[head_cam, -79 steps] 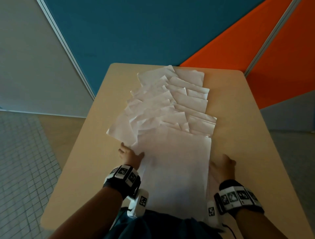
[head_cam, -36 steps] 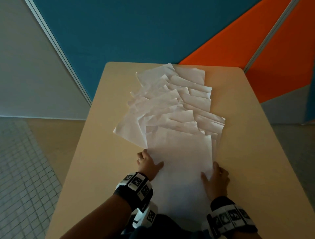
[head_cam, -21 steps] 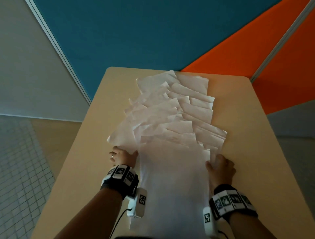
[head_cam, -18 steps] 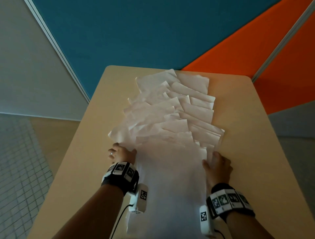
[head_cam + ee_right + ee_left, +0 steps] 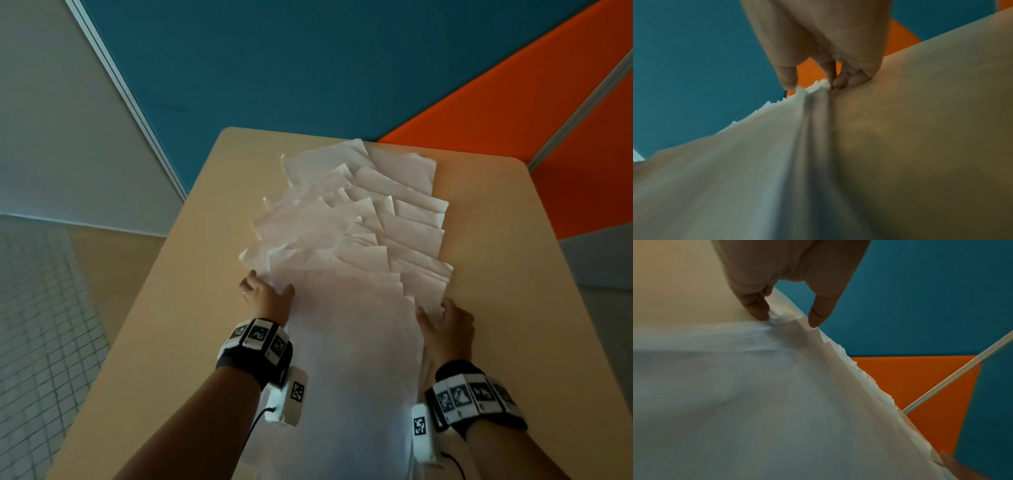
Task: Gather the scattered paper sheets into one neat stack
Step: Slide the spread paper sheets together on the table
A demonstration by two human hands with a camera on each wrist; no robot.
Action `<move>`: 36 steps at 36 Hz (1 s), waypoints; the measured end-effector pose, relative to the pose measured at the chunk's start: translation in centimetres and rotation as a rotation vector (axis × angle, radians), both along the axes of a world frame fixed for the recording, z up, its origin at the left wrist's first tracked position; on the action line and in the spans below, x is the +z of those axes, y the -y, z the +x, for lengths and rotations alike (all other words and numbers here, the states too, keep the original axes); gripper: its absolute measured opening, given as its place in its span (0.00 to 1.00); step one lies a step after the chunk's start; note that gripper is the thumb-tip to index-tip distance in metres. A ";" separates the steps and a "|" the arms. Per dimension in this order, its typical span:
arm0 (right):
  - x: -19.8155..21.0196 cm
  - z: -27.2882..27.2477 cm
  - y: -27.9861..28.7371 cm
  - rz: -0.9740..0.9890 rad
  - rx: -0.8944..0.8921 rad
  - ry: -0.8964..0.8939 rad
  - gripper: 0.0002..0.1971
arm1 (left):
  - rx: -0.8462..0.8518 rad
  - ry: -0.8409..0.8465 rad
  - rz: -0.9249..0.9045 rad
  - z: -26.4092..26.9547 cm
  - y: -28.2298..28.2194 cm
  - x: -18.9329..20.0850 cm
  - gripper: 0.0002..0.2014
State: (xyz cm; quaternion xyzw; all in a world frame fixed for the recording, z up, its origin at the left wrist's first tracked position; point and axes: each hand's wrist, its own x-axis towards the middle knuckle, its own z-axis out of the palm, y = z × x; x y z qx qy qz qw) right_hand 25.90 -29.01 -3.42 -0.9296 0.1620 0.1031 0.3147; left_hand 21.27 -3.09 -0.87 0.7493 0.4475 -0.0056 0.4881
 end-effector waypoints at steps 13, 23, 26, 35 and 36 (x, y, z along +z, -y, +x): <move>1.2 0.9 -1.5 0.045 0.232 -0.027 0.38 | -0.337 -0.082 0.083 1.6 0.7 0.2 0.40; 0.3 -5.5 0.1 0.034 0.068 -0.057 0.27 | -0.185 -0.136 -0.004 -3.5 2.3 -0.1 0.45; 1.0 -6.4 -1.4 0.004 0.097 -0.116 0.36 | -0.221 -0.107 -0.046 -3.6 3.3 -0.1 0.41; 2.2 -6.9 -0.4 -0.068 0.030 -0.201 0.34 | -0.182 -0.136 0.007 -4.7 0.9 0.5 0.39; 2.2 -7.4 -0.2 -0.085 0.016 -0.213 0.34 | -0.195 -0.133 0.015 -5.0 0.8 0.5 0.39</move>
